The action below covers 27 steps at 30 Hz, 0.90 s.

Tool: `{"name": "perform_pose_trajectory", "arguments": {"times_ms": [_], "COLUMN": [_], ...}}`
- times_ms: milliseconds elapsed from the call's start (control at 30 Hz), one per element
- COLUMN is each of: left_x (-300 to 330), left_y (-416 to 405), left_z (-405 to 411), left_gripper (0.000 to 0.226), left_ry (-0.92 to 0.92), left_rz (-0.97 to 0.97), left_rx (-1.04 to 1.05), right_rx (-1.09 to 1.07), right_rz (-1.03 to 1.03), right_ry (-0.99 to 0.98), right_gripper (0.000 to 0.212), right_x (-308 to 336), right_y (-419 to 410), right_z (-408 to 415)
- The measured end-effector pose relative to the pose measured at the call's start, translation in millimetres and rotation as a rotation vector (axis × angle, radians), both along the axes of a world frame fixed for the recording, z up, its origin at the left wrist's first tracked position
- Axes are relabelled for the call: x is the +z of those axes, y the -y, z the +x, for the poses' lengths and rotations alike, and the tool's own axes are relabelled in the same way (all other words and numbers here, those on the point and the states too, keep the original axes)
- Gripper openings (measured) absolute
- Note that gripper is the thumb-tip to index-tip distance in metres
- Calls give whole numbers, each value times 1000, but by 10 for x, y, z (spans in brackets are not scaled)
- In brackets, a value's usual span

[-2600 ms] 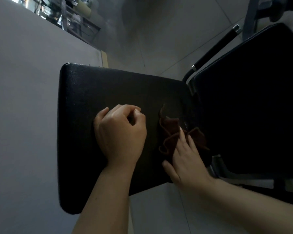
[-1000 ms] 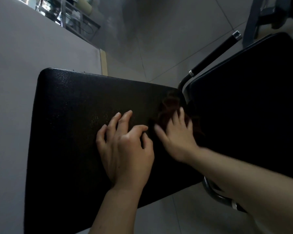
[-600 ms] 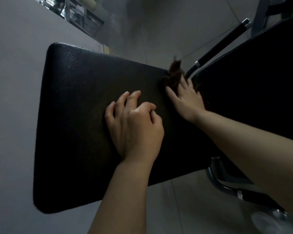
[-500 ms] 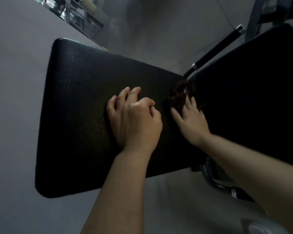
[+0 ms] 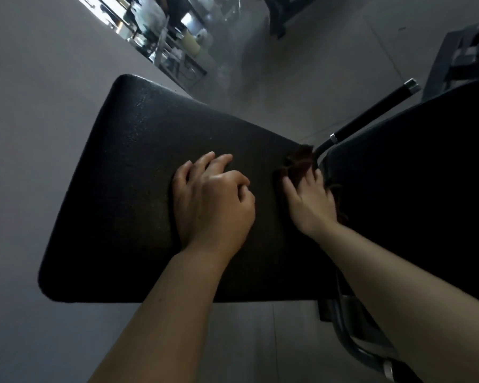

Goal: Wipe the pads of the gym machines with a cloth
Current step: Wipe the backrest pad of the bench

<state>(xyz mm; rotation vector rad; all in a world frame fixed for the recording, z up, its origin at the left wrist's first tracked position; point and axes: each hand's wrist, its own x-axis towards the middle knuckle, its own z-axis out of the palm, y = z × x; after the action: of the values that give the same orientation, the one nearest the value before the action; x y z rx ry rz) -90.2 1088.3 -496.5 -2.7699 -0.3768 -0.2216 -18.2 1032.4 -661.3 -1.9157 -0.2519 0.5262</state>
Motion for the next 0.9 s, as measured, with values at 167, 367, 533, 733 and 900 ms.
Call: {"name": "perform_pose_trajectory", "arguments": {"times_ms": [167, 367, 533, 733, 900], "left_x": [-32, -13, -19, -61, -81], "left_y": [-9, 14, -1, -19, -52], "left_z": [19, 23, 16, 11, 21], "left_gripper": [13, 14, 14, 19, 19], "left_ry": [18, 22, 29, 40, 56], "left_rz": [42, 25, 23, 32, 51], "left_rx": [0, 10, 20, 19, 8], "right_rx": [-77, -72, 114, -53, -63], "right_rz": [199, 66, 4, 67, 173], "right_ry": [-137, -78, 25, -53, -88], "right_gripper": [63, 62, 99, 70, 57], "right_x": [-256, -307, -484, -386, -525], "right_y": [-136, 110, 455, 311, 38], "right_z": [745, 4, -1249, -875, 134]}}
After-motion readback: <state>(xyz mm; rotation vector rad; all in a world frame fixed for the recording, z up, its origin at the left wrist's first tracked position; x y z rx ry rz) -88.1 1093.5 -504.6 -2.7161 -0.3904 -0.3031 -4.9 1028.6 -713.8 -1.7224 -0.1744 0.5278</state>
